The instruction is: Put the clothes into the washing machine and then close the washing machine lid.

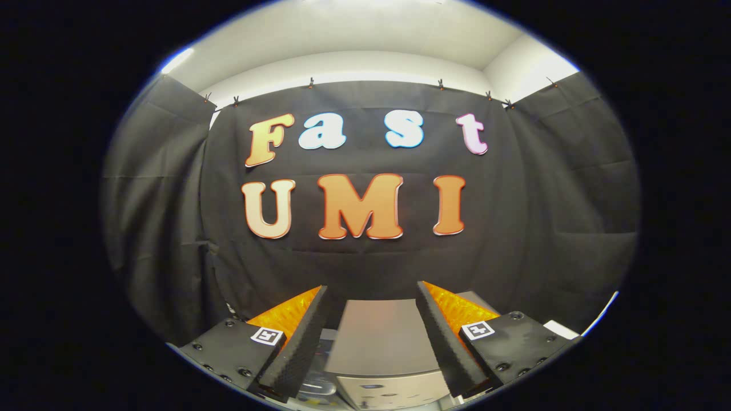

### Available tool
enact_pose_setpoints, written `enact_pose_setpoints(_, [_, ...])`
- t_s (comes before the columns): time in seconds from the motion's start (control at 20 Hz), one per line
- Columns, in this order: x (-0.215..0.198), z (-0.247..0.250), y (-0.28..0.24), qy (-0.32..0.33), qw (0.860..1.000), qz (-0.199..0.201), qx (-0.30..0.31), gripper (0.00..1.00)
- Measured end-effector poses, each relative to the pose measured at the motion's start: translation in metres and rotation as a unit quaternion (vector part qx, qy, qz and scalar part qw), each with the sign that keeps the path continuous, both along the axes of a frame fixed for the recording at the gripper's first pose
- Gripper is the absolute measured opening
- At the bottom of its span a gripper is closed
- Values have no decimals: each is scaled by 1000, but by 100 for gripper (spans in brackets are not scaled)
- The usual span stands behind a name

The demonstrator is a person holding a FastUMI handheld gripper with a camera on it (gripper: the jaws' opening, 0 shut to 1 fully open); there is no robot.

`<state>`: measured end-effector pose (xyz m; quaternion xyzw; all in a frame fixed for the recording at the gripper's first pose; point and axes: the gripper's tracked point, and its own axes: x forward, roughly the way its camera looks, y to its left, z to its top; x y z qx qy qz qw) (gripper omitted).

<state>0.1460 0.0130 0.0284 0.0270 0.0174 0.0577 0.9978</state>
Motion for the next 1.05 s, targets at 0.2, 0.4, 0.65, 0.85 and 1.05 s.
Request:
enact_pose_setpoints(0.2, [-13,10,-61,-19,1000,5,5,97])
enact_pose_setpoints(0.4, [-40,22,-104,-35,999,8,2,97])
enact_pose_setpoints(0.65, [-47,13,-110,-26,999,21,8,97])
enact_pose_setpoints(0.85, [-52,8,-108,-20,999,30,14,97])
enact_pose_setpoints(1.05, [-61,13,-106,-24,999,31,23,97])
